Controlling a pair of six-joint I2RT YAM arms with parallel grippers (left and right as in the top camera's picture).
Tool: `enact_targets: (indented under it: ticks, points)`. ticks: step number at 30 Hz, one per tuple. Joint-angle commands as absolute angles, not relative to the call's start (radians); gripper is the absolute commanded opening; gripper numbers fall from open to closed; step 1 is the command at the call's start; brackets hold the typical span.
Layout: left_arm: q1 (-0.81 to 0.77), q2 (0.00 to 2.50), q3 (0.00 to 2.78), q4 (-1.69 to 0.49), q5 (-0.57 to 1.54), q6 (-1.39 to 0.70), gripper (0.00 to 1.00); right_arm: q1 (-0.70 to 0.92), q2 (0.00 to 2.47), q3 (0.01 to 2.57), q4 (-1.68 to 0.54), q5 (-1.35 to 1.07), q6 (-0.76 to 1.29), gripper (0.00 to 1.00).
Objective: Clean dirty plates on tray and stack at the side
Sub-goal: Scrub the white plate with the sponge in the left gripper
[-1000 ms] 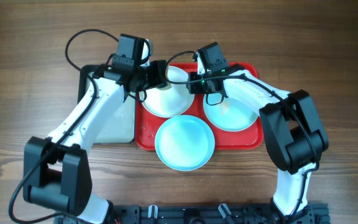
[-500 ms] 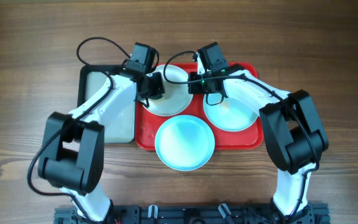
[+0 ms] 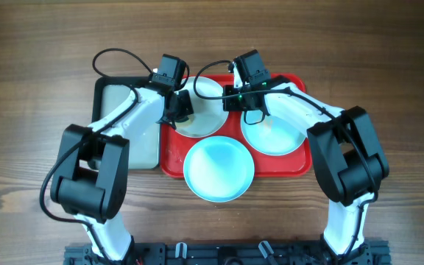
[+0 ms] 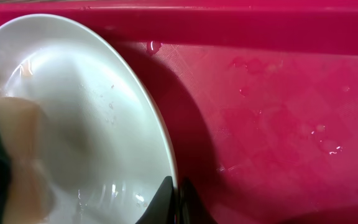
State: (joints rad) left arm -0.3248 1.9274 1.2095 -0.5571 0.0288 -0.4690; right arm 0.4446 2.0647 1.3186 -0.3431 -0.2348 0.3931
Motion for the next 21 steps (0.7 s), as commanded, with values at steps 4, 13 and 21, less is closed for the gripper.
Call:
enact_targets:
  ticks: [4,13,21]
  points:
    - [-0.335,2.031,1.201,-0.463,0.316,-0.479,0.04,0.451,2.085,1.313,-0.345,-0.232,0.393,0.04]
    - [-0.321,2.001,1.242,-0.373,0.489,-0.44,0.04,0.451,2.084,1.313,-0.344,-0.232,0.392,0.04]
    - [-0.242,1.7,1.296,-0.596,0.211,-0.413,0.04,0.451,2.085,1.313,-0.344,-0.232,0.392,0.04]
